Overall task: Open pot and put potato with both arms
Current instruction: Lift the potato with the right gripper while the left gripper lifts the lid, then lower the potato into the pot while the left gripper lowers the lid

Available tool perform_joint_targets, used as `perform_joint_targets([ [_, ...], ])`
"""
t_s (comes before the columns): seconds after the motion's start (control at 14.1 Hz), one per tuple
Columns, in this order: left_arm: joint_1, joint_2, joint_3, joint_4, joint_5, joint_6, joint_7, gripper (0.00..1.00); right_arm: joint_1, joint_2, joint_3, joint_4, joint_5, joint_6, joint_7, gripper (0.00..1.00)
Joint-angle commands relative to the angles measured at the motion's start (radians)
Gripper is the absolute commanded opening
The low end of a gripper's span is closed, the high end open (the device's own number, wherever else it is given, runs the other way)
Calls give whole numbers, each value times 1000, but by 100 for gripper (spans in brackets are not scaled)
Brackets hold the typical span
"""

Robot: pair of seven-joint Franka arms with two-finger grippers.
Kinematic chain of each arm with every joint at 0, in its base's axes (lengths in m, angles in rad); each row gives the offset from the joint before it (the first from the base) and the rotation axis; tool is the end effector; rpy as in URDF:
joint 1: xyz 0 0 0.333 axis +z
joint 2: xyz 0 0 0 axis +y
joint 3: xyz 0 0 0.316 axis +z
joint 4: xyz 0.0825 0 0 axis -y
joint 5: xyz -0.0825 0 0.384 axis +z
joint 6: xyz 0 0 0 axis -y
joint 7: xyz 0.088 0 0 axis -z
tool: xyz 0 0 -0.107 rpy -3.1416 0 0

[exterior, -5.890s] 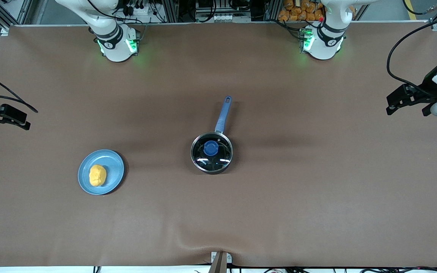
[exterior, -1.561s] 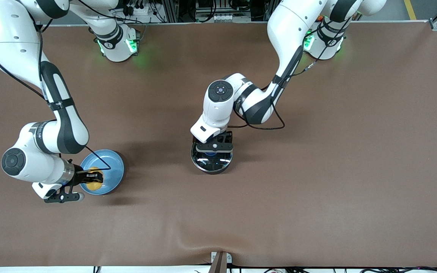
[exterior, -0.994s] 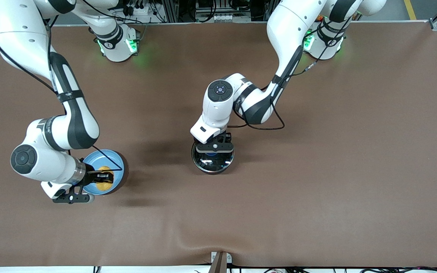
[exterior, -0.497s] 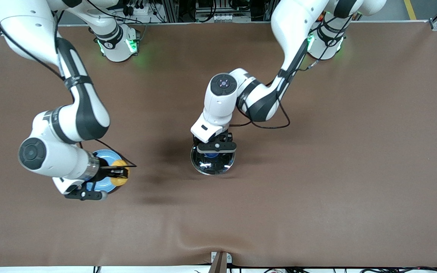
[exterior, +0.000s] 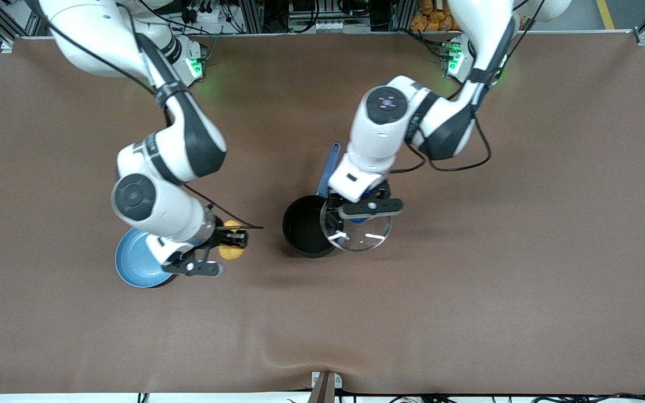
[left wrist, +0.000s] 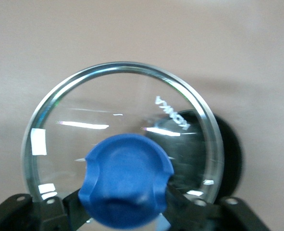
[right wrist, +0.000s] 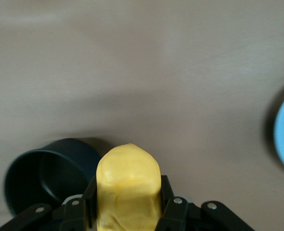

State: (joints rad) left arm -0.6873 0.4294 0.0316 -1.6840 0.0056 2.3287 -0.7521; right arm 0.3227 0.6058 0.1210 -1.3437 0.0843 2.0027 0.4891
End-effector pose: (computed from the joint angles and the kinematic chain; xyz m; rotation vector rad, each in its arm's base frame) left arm 0.5429 -0.4207 0.3727 3.0009 0.1332 0.2645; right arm 0.6638 0.3002 0.3812 -2.9819 0.1521 0.0218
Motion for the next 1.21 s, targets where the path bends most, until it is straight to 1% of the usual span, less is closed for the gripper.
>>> perform_joint_targets([
  [0.0, 72, -184, -6, -322, -12, 159, 132, 46, 76, 9, -15, 12, 6, 57, 86, 0],
  [0.14, 132, -208, -6, -387, -12, 162, 225, 46, 128, 26, -15, 12, -1, 138, 121, 0],
  [0.43, 250, -216, -7, -459, -13, 176, 376, 46, 209, 72, -23, 6, -9, 258, 157, 0],
  [0.57, 300, -215, -9, -515, -13, 242, 451, 47, 234, 106, -24, 3, -37, 292, 180, 0],
  [0.64, 328, -213, -9, -543, -12, 276, 485, 47, 249, 127, -24, 3, -70, 309, 201, 0],
  [0.78, 360, -193, -7, -550, -13, 291, 531, 47, 263, 161, -24, 2, -141, 337, 236, 0],
  [0.85, 376, -184, -7, -551, -12, 291, 554, 47, 266, 172, -24, 2, -162, 338, 239, 0],
  [0.99, 416, -167, -9, -551, -12, 291, 605, 47, 269, 187, -24, 2, -188, 340, 244, 0],
  [1.14, 420, -141, -7, -548, -12, 296, 611, 47, 271, 204, -24, -5, -195, 370, 247, 0],
])
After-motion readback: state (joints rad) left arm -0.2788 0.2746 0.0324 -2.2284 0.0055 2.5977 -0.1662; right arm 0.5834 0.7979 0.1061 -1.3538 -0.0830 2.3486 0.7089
